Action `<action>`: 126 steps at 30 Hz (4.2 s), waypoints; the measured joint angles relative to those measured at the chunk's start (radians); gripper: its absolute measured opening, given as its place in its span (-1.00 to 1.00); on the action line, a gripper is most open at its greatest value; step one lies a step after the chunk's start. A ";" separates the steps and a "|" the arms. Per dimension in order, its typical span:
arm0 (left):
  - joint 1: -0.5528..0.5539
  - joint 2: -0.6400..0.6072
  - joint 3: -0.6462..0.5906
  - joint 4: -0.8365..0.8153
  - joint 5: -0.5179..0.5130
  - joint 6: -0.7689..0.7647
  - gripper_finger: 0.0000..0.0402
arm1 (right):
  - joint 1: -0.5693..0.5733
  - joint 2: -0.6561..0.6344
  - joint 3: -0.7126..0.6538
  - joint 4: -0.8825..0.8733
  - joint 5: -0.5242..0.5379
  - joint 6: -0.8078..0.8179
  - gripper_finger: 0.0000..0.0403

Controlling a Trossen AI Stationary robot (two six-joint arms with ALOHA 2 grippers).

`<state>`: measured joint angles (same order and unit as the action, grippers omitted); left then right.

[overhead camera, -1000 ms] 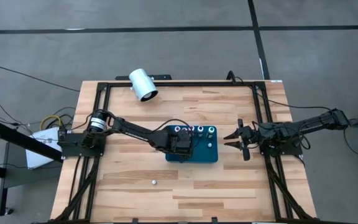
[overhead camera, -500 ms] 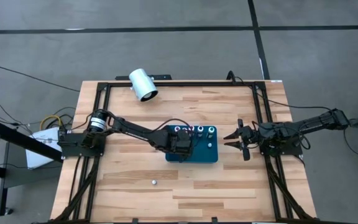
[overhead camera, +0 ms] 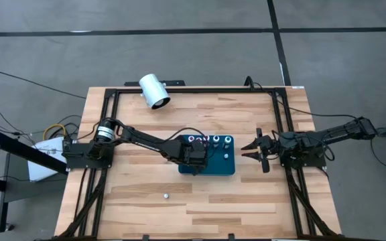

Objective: Pick & Place food coloring
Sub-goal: Put the small blue food coloring bottle into the blue bin, then put the small green food coloring bottle into the blue bin

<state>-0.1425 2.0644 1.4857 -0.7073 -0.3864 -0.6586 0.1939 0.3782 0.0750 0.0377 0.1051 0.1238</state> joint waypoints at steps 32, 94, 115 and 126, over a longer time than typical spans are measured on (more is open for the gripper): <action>0.010 0.000 0.155 -0.170 0.005 0.037 -0.52 | 0.000 0.000 0.000 0.000 0.000 0.000 -0.49; -0.707 -0.198 -0.241 -0.051 -0.160 -0.991 0.04 | 0.000 0.000 0.000 -0.010 -0.001 0.061 -0.49; -0.653 -0.197 -0.378 0.183 -0.179 -0.857 0.22 | 0.000 0.000 0.000 -0.055 -0.001 0.052 -0.49; -0.582 -0.197 -0.378 0.180 -0.150 -0.748 0.22 | 0.001 0.000 0.000 -0.083 -0.001 0.052 -0.49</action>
<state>-0.7247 1.8670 1.1076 -0.5277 -0.5359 -1.4063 0.1946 0.3786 0.0750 -0.0448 0.1043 0.1758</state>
